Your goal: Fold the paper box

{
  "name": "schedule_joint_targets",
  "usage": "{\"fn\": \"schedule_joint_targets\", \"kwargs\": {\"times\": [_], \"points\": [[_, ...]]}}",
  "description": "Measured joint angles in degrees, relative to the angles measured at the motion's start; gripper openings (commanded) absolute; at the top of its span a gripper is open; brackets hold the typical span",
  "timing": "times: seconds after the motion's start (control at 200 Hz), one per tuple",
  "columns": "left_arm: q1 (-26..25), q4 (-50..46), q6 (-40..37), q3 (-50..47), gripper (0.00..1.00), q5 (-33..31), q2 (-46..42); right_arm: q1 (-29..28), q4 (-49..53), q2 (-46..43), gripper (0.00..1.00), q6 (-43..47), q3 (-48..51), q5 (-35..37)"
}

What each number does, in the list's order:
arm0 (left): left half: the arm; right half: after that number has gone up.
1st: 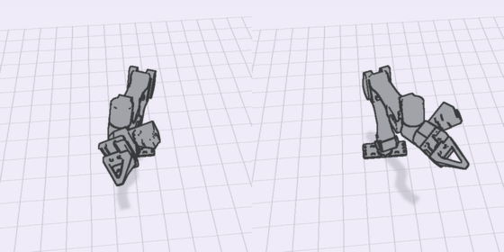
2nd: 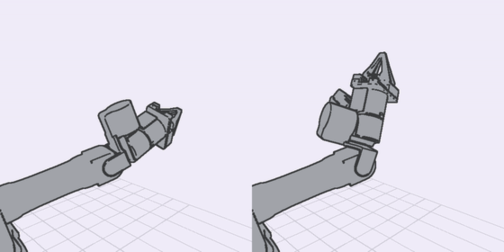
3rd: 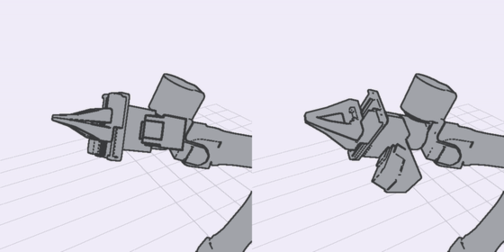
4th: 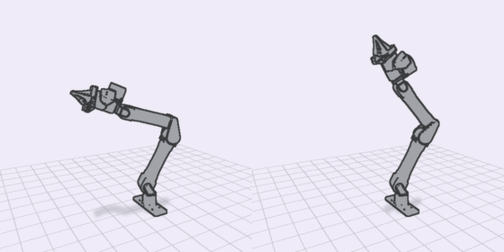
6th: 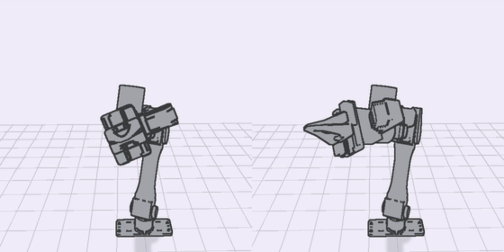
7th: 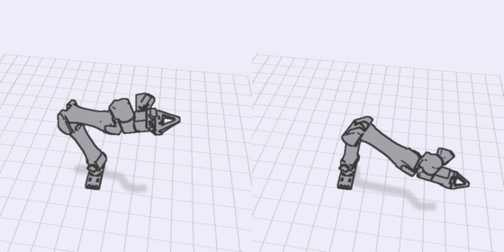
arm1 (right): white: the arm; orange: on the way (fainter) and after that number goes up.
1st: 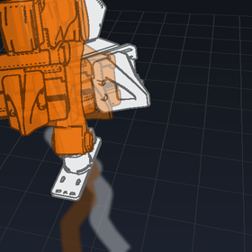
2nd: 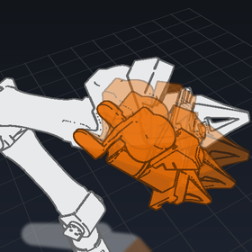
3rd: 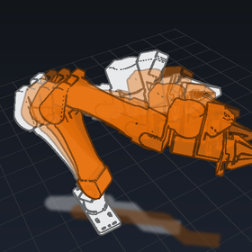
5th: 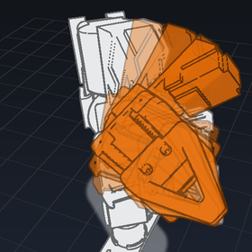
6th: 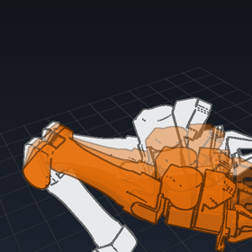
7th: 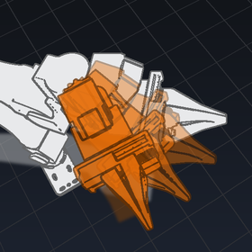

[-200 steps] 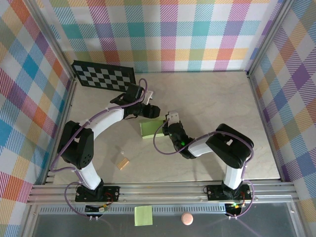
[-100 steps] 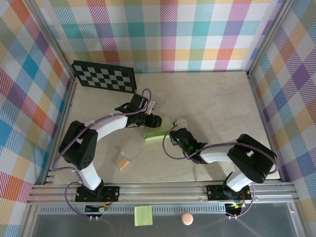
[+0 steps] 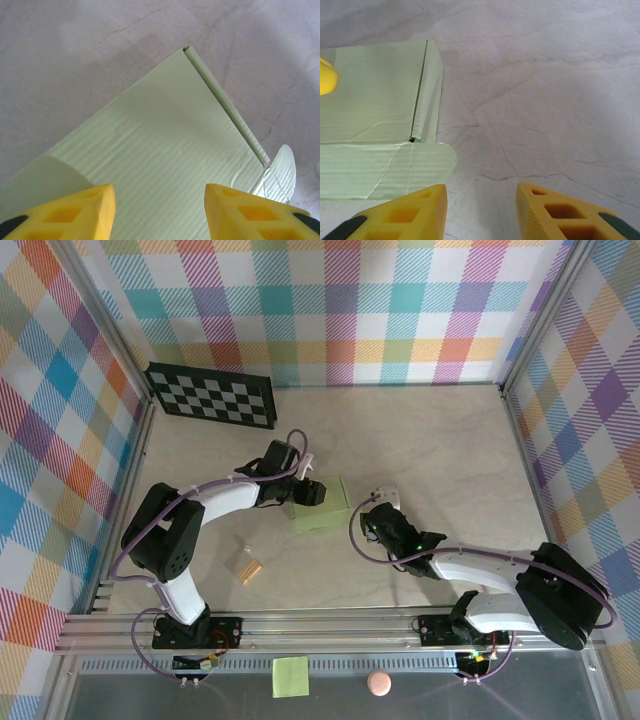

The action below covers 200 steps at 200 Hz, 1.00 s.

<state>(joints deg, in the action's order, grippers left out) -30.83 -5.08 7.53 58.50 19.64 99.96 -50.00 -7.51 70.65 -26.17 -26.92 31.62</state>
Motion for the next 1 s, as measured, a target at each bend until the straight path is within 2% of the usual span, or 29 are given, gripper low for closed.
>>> {"fn": "schedule_joint_targets", "kwargs": {"times": [0.215,0.485,0.68,0.83,1.0], "points": [[-0.5,2.54,0.44,-1.25,0.54,-0.17,-0.7,2.16,7.13,-0.33,0.42,0.04,-6.03,-3.52],[-0.55,2.4,2.64,-3.89,0.6,-2.54,-10.62,9.73,14.71,2.64,0.45,-0.04,-15.96,-17.46],[2.27,2.49,10.16,-8.87,0.62,-3.89,-17.35,14.25,20.06,8.61,0.5,1.03,-23.58,-26.18],[5.53,2.4,15.87,-13.64,0.63,-3.76,-17.73,15.72,24.06,14.99,0.53,2.64,-30.21,-32.22],[5.68,3.85,19.02,-16.31,0.61,-0.94,-16.57,18.32,26.91,23.76,0.53,3.15,-36.04,-39.78]]}}
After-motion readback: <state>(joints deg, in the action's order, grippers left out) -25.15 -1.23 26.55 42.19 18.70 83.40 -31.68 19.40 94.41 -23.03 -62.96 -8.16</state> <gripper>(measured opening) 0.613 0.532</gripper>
